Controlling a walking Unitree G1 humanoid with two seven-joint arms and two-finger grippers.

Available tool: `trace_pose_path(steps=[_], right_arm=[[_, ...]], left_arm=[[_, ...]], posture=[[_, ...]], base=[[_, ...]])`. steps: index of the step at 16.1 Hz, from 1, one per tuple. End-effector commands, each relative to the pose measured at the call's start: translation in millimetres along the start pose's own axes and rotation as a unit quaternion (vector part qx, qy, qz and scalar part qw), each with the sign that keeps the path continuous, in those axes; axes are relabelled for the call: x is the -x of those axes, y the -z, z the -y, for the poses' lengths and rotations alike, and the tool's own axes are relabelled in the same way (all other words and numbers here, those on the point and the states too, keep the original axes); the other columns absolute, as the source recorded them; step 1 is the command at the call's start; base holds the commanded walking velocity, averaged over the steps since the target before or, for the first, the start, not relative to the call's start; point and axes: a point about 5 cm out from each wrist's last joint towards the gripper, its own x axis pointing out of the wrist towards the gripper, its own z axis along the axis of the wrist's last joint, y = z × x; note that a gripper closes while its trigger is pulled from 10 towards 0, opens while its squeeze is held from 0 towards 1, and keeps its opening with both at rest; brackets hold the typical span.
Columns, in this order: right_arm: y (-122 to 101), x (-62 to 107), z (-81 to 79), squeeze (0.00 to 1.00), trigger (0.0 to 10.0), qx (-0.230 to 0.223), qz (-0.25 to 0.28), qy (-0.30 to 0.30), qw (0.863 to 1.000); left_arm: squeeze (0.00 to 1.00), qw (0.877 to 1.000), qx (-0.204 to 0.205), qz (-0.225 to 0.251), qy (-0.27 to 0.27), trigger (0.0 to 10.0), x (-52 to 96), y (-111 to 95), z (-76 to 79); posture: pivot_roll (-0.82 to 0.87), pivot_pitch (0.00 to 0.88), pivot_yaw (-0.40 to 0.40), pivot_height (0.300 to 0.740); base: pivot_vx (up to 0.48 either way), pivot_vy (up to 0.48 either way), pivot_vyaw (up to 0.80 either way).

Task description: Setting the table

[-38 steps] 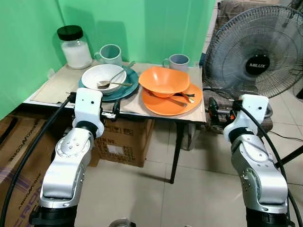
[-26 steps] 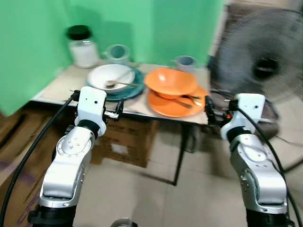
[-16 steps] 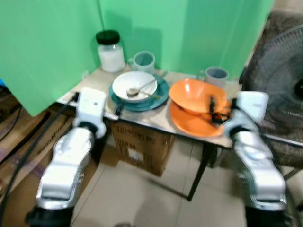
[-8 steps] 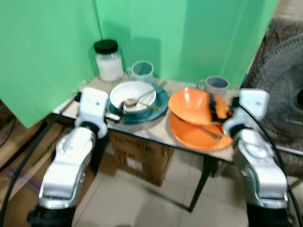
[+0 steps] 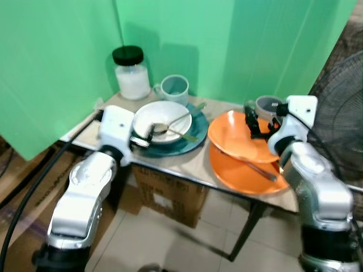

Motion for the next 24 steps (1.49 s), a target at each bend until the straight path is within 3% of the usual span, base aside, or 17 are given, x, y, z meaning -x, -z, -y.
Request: trace_pose_path(steps=[1,2,3,5,6,9,11,12,13,17,22,24], right_arm=[[1,-2.3,9.7,0.0,10.0,-0.021,-0.028,0.001,0.999],[0,-5.5,16.0,0.0,10.0,-0.032,-0.05,-0.002,0.998],[-1,-8.8,24.2,0.0,10.0,-0.045,-0.078,-0.003,0.996],[-5,-12.4,38.0,0.0,10.0,-0.059,-0.11,0.014,0.992],[-6,-14.3,47.7,0.0,10.0,-0.087,-0.131,0.029,0.987],[4,-16.9,54.7,0.0,10.0,-0.14,-0.197,0.017,0.97],[6,-19.6,51.4,0.0,10.0,-0.182,-0.22,-0.008,0.958],[7,-21.3,51.0,0.0,2.6,-0.192,-0.228,-0.011,0.954],[8,-23.0,50.0,0.0,0.0,-0.204,-0.233,-0.012,0.951],[12,-26.8,38.3,0.0,0.0,-0.238,-0.25,-0.036,0.938],[16,-29.6,35.4,0.0,0.0,-0.283,-0.256,-0.041,0.923],[15,-29.6,37.3,0.0,0.0,-0.288,-0.244,-0.043,0.925]], left_arm=[[0.88,0.999,-0.005,0.013,0.051,10.0,-3.0,-5,9.4],[0.71,0.996,-0.005,0.013,0.083,10.0,-6.1,-6,14.8],[0.0,0.993,-0.012,0.011,0.121,10.0,-9.3,-7,21.3],[0.0,0.983,-0.033,-0.001,0.181,10.0,-11.2,-7,31.9],[0.0,0.975,-0.034,-0.005,0.219,10.0,-11.6,-8,39.1],[0.0,0.961,-0.024,-0.005,0.276,10.0,-8.5,-9,50.3],[0.0,0.958,-0.025,-0.009,0.284,10.0,-7.9,-7,52.4],[0.0,0.958,-0.029,-0.014,0.286,10.0,-6.8,-5,53.6],[0.0,0.957,-0.031,-0.019,0.288,10.0,-5.5,-3,54.1],[0.0,0.954,-0.038,-0.035,0.297,10.0,-2.1,5,53.6],[0.0,0.954,-0.039,-0.038,0.295,10.0,-2.3,6,52.7],[0.0,0.953,-0.042,-0.04,0.297,10.0,-3.0,7,53.4]], posture=[[0.05,0.0,0.038,0.74],[0.04,0.0,0.041,0.74],[0.02,0.0,0.046,0.74],[0.0,0.0,0.04,0.74],[0.0,0.0,0.038,0.74],[-0.02,0.0,0.025,0.74],[-0.01,0.0,0.02,0.74],[-0.01,0.0,0.015,0.74],[-0.01,0.0,0.013,0.74],[-0.02,0.0,0.01,0.74],[-0.02,0.0,0.014,0.74],[-0.02,0.0,0.016,0.74]], base=[[0.0,0.0,0.0],[0.0,0.0,0.0],[0.0,0.0,0.0],[0.0,0.0,0.0],[0.0,0.0,0.0],[0.0,0.0,0.0],[0.0,0.0,0.0],[0.0,0.0,0.0],[0.0,0.0,0.0],[0.0,0.0,0.0],[0.0,0.0,0.0],[0.0,0.0,0.0]])
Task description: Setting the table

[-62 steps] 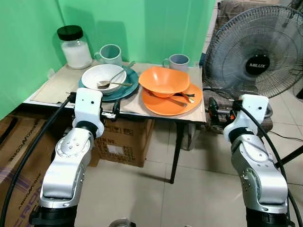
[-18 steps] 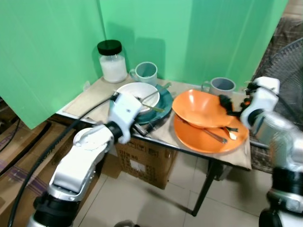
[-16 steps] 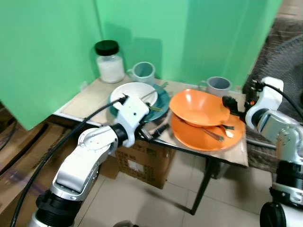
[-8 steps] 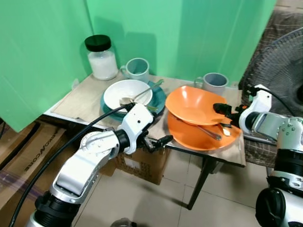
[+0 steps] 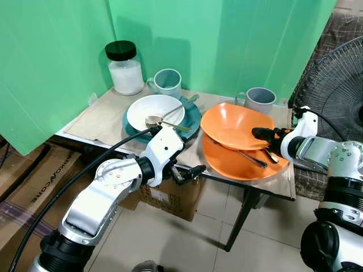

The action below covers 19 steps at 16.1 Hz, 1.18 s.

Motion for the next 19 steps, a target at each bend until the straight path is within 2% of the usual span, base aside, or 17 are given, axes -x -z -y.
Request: trace_pose_path(steps=[1,13,16,19], right_arm=[[-3,0.1,-4.6,0.0,0.0,-0.004,0.007,-0.015,1.0],[7,-5.6,-1.2,0.0,0.0,-0.067,-0.014,-0.029,0.997],[3,-3.7,-4.5,0.0,0.0,-0.091,0.003,-0.045,0.995],[-10,7.1,-7.0,0.0,0.0,-0.142,0.052,-0.081,0.985]], left_arm=[[0.0,1.0,-0.007,-0.011,0.003,10.0,-0.5,3,0.7],[0.0,1.0,-0.013,-0.013,0.0,10.0,-2.3,2,-1.3],[0.0,1.0,-0.019,-0.011,-0.009,10.0,-2.9,1,-4.6],[0.0,0.999,-0.022,-0.007,-0.024,10.0,-2.7,-1,-9.3]], posture=[[-0.02,0.0,0.016,0.74],[-0.02,0.0,0.021,0.74],[-0.02,0.0,0.024,0.74],[-0.02,0.0,0.029,0.74]], base=[[0.0,0.0,0.0],[0.0,0.0,0.0],[0.0,0.0,0.0],[0.0,0.0,0.0]])
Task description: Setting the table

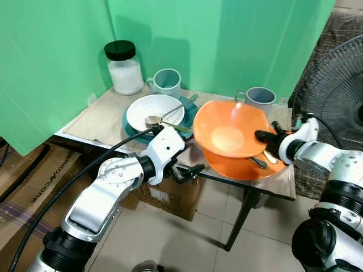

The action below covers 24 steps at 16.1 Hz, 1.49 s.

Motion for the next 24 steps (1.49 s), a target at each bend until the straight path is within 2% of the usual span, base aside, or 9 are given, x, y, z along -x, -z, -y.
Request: trace_pose_path(steps=[1,5,7,8,13,17,22,23,24], right_arm=[[-14,8.3,-18.7,0.0,0.0,-0.007,0.034,-0.048,0.998],[-28,25.8,-35.2,0.0,0.0,0.011,0.082,-0.071,0.994],[-41,44.7,-48.2,0.0,0.4,0.098,0.174,-0.063,0.978],[-41,60.1,-60.3,0.0,10.0,0.2,0.24,-0.038,0.949],[-3,78.7,-83.5,0.0,10.0,0.342,0.312,-0.028,0.886],[18,78.1,-95.3,0.0,10.0,0.356,0.388,-0.022,0.85],[18,81.0,-92.0,0.0,10.0,0.357,0.417,-0.004,0.836],[19,78.3,-91.2,0.0,10.0,0.355,0.41,-0.008,0.84],[20,77.6,-90.8,0.0,10.0,0.354,0.406,-0.011,0.842]], left_arm=[[0.0,1.0,-0.007,0.003,-0.013,10.0,0.7,-3,-5.8],[0.0,0.999,-0.012,0.014,-0.03,10.0,-1.0,-6,-9.7],[0.0,0.998,-0.018,0.026,-0.06,10.0,-0.5,-10,-15.9],[0.0,0.992,-0.021,0.044,-0.114,10.0,3.4,-15,-24.7],[0.0,0.975,-0.003,0.095,-0.2,10.0,21.2,-22,-28.3],[0.0,0.959,0.025,0.126,-0.251,10.0,14.6,-32,-35.2],[0.0,0.947,0.044,0.122,-0.295,10.0,18.1,-26,-38.7],[0.0,0.927,0.05,0.149,-0.341,10.0,21.5,-28,-45.1],[0.22,0.919,0.051,0.154,-0.361,10.0,22.4,-29,-47.5]], posture=[[-0.02,0.0,0.031,0.74],[-0.02,0.0,0.037,0.74],[0.0,0.0,0.028,0.74],[0.0,0.0,0.024,0.74],[0.02,0.0,0.032,0.74],[0.0,0.0,0.057,0.74],[0.02,0.0,0.032,0.74],[0.02,0.0,0.032,0.74],[0.03,0.0,0.03,0.74]], base=[[0.0,0.0,0.0],[0.0,0.0,0.0],[0.0,0.0,0.0],[0.0,0.0,0.0],[0.0,0.0,-0.08],[0.0,0.0,-0.65],[0.0,0.0,-0.79],[0.0,0.0,-0.79],[0.0,0.0,-0.78]])
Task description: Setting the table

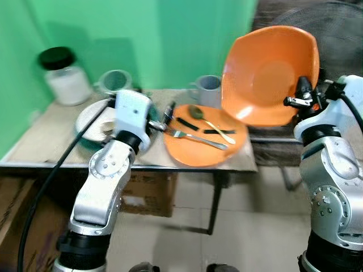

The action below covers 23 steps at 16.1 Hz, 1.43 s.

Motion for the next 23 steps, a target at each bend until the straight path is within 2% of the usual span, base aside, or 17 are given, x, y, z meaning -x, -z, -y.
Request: trace_pose_path(steps=[1,2,4,6,7,8,9,11,12,14,16,17,19,20,23], right_arm=[[-4,0.7,-2.5,0.0,10.0,-0.001,0.014,-0.01,1.0],[1,1.1,-2.1,0.0,10.0,0.006,0.005,-0.009,1.0],[3,2.0,-1.9,0.0,10.0,0.01,0.0,-0.009,1.0],[12,10.5,-1.9,0.0,10.0,0.011,-0.02,-0.012,1.0],[13,12.3,-1.8,0.0,10.0,0.006,-0.024,-0.008,1.0],[9,12.4,1.0,0.0,10.0,0.035,-0.002,0.01,0.999],[13,14.7,0.0,0.0,10.0,0.034,-0.02,-0.01,0.999],[16,17.1,0.0,0.0,10.0,0.04,-0.026,-0.005,0.999],[21,16.7,4.0,0.0,10.0,0.068,-0.038,0.013,0.997],[22,16.3,3.1,0.0,10.0,0.066,-0.048,-0.004,0.997],[28,15.4,0.9,0.0,10.0,0.065,-0.058,-0.002,0.996],[30,16.0,0.1,0.0,10.0,0.071,-0.066,-0.002,0.995],[37,17.8,-0.1,0.0,10.0,0.083,-0.086,0.0,0.993],[42,18.2,2.0,0.0,10.0,0.097,-0.097,0.01,0.99],[45,16.0,3.8,0.0,10.0,0.089,-0.105,0.012,0.99]], left_arm=[[0.24,0.999,-0.004,0.021,-0.039,10.0,-0.7,-4,-6.4],[0.36,0.998,0.0,0.03,-0.057,10.0,-0.1,-5,-9.3],[0.35,0.998,-0.006,0.024,-0.057,10.0,0.6,-3,-10.7],[0.32,1.0,-0.021,0.006,-0.009,10.0,4.7,0,-9.4],[0.13,0.997,0.008,-0.029,0.064,10.0,8.6,7,-3.8],[0.05,0.998,0.006,-0.027,0.052,10.0,9.8,7,-5.3],[0.0,0.999,0.006,-0.024,0.048,10.0,9.1,6,-5.3],[0.0,0.998,0.018,-0.025,0.056,10.0,10.1,6,-5.6],[0.0,0.999,0.015,-0.031,0.029,10.0,8.6,8,-8.9],[0.0,0.999,0.025,-0.024,0.02,10.0,6.3,5,-5.9],[0.0,0.999,0.035,-0.032,0.007,10.0,10.2,10,-9.0],[0.0,0.999,0.03,-0.035,0.003,10.0,10.6,11,-10.3],[0.0,0.999,0.046,-0.029,0.001,10.0,12.0,12,-10.5],[0.0,0.999,0.039,-0.038,-0.004,10.0,15.9,17,-13.2],[0.0,0.999,0.029,-0.042,-0.016,10.0,20.0,21,-18.0]], posture=[[0.03,0.0,0.021,0.74],[0.03,0.0,0.02,0.74],[0.03,0.0,0.027,0.74],[0.01,0.0,0.043,0.74],[0.0,0.0,0.058,0.74],[0.0,0.0,0.064,0.74],[0.0,0.0,0.065,0.74],[-0.01,0.0,0.058,0.74],[-0.01,0.0,0.064,0.74],[0.01,0.0,0.047,0.74],[0.01,0.0,0.044,0.74],[0.01,0.0,0.053,0.74],[0.0,0.0,0.046,0.74],[0.01,0.0,0.037,0.74],[0.03,0.0,0.016,0.74]], base=[[0.0,0.0,-0.79],[0.0,0.0,-0.79],[0.0,0.0,-0.79],[0.0,0.0,-0.79],[0.0,0.0,-0.79],[0.0,0.0,-0.79],[0.0,0.0,-0.79],[0.0,0.0,-0.79],[0.0,0.0,-0.8],[0.0,0.0,-0.8],[0.0,0.0,-0.8],[0.0,0.0,-0.8],[0.0,0.0,-0.8],[0.0,0.0,-0.8],[0.0,0.0,-0.8]])
